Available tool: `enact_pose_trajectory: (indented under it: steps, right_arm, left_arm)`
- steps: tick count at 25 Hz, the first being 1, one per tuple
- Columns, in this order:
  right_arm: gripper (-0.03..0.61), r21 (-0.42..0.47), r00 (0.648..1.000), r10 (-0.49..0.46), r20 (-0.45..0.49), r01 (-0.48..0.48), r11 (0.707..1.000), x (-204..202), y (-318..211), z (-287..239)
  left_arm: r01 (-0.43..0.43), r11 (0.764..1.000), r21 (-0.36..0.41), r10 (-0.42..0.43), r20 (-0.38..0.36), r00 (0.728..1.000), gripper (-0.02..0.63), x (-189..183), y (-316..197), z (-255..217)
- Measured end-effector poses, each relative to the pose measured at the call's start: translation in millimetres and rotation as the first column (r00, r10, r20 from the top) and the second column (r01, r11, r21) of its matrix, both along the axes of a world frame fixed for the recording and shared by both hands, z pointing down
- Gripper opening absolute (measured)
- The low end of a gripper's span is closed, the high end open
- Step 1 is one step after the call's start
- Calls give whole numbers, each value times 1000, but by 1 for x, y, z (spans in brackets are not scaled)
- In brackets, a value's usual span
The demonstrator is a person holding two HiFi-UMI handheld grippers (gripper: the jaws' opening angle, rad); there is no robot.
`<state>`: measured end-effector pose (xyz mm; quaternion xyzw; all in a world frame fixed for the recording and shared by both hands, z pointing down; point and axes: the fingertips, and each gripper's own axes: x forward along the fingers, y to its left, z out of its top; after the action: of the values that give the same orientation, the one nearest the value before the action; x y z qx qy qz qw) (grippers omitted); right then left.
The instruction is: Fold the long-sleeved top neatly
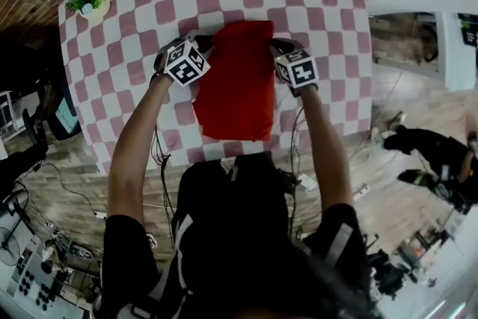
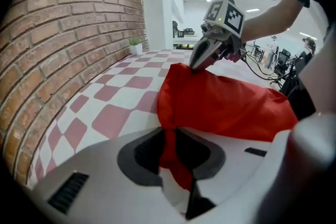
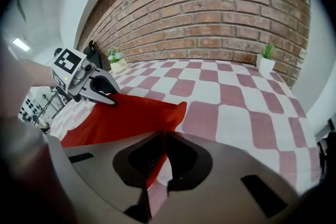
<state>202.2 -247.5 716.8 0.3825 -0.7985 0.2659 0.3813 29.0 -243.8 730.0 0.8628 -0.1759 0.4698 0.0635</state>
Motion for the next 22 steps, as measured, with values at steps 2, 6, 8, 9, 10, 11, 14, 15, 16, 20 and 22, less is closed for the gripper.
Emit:
enact_pose_trajectory:
  steps: [2, 6, 8, 9, 10, 11, 14, 15, 16, 20, 22]
  right_arm:
    - [26, -2, 1000, 17, 2, -17, 1000, 7, -1, 2]
    - [26, -18, 999, 37, 7, -37, 999, 9, -1, 8]
    - [26, -23, 999, 37, -5, -38, 999, 9, -2, 13]
    - [26, -22, 999, 37, -12, -37, 999, 9, -3, 16]
    - [26, -20, 999, 37, -19, -38, 999, 10, -3, 18]
    - [26, -19, 999, 40, -24, -40, 999, 10, -3, 19]
    - [28, -15, 998, 54, -17, -54, 998, 9, -2, 22]
    - [28, -21, 998, 58, -9, -58, 998, 9, -2, 21]
    - [29, -29, 998, 58, -1, -58, 998, 9, -2, 20]
    - [111, -32, 1000, -20, -13, 19, 999, 13, -3, 11]
    - [144, -40, 997, -75, -19, 74, 996, 15, -5, 5]
  left_arm:
    - [-7, 1000, -9, 7, 2, 1000, 80, 7, -4, 1]
    - [-13, 999, -34, 13, 1, 1000, 81, 10, -7, 5]
    - [-16, 999, -40, 16, 2, 1000, 81, 10, -7, 6]
    - [-14, 999, -43, 14, 2, 1000, 81, 11, -7, 6]
    - [-9, 999, -48, 9, 2, 1000, 81, 11, -8, 7]
    - [0, 999, -54, 1, 2, 1000, 81, 12, -8, 7]
    - [21, 997, -69, -20, 8, 1000, 84, 11, -7, 7]
    - [22, 997, -69, -21, 9, 1000, 84, 11, -7, 8]
    - [20, 997, -69, -19, 10, 1000, 84, 11, -6, 8]
    - [2, 998, -63, -1, 15, 1000, 84, 11, -6, 8]
    - [-14, 999, -51, 15, 25, 1000, 84, 12, -6, 7]
